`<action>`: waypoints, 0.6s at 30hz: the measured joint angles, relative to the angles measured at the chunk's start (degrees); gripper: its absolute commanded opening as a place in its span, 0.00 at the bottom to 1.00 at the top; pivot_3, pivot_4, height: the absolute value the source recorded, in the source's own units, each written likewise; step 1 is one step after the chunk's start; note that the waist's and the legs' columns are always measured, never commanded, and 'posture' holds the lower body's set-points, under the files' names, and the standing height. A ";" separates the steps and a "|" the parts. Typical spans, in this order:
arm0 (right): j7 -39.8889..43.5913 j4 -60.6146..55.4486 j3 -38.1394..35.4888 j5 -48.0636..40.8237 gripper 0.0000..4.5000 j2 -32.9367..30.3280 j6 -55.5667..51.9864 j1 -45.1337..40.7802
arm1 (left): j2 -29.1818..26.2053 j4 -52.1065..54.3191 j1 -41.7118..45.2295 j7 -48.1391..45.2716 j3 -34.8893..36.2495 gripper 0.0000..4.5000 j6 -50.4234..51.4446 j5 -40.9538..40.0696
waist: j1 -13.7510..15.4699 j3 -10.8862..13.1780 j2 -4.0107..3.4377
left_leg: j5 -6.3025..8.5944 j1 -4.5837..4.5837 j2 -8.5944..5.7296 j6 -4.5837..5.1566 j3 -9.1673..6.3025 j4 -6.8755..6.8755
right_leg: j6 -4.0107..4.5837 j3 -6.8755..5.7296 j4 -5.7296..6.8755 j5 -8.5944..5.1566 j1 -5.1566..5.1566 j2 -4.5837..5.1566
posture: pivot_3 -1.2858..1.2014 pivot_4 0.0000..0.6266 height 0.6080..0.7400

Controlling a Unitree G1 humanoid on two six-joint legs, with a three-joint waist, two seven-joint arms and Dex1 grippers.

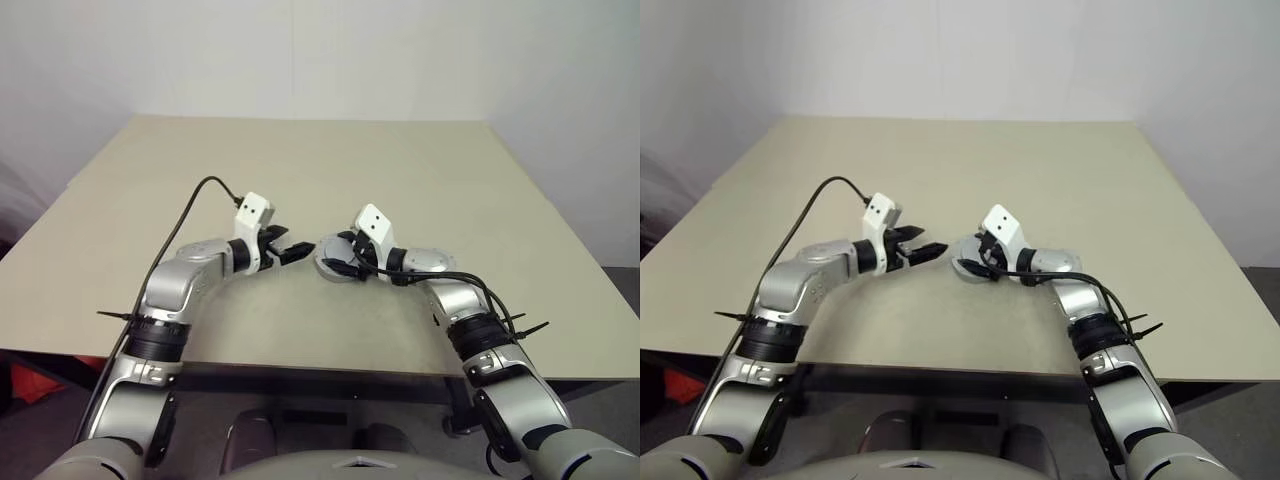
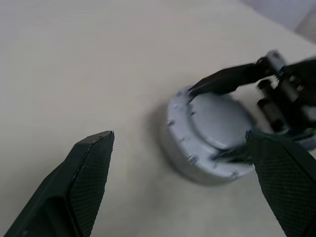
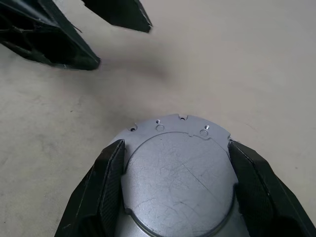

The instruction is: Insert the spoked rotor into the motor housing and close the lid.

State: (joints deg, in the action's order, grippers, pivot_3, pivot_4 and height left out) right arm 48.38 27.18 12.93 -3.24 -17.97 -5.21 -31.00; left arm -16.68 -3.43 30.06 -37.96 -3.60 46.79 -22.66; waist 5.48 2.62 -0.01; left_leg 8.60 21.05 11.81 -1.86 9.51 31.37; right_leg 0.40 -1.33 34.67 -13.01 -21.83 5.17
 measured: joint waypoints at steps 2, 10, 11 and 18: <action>0.04 0.00 0.06 0.00 0.72 0.01 -0.06 -0.09 | 2.48 -1.54 1.60 0.43 0.00 0.92 2.63 -1.42 | -0.06 0.00 0.00 | 0.00 0.00 -0.02 0.00 0.01 0.01 | 0.00 0.01 -0.01 0.00 -0.01 0.00 | 0.52 0.00 1.00; 0.18 0.00 0.06 0.00 0.72 0.00 -0.24 -0.21 | 7.47 -11.99 8.64 2.53 4.09 0.36 7.90 -5.24 | -0.02 0.00 0.00 | 0.00 0.00 -0.03 0.00 0.01 0.01 | 0.00 -0.05 -0.06 0.00 0.03 -0.01 | 0.52 0.00 1.00; 0.19 0.00 0.01 0.00 0.72 -0.04 -0.26 -0.18 | 7.87 -13.67 9.50 2.86 4.71 0.28 8.18 -5.31 | 0.00 0.00 0.00 | 0.00 0.00 -0.03 0.00 0.01 0.01 | -0.01 -0.05 -0.07 0.00 0.06 -0.01 | 0.52 0.00 1.00; 0.18 -0.20 -0.10 0.00 0.72 -0.06 -0.29 -0.02 | 9.86 -19.35 11.77 3.73 5.93 0.00 10.22 -5.45 | 0.01 0.01 0.01 | 0.00 0.00 -0.02 0.01 0.00 0.00 | -0.01 -0.08 -0.16 0.00 0.11 0.00 | 0.52 0.00 1.00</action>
State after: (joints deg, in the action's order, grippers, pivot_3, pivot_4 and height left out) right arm 48.56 26.98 12.83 -3.23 -18.03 -5.50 -31.02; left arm -6.82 -22.79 41.83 -34.23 2.32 57.01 -28.11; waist 5.49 2.63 -0.01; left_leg 8.60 21.05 11.79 -1.85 9.51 31.37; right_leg 0.40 -1.41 34.51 -13.01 -21.72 5.17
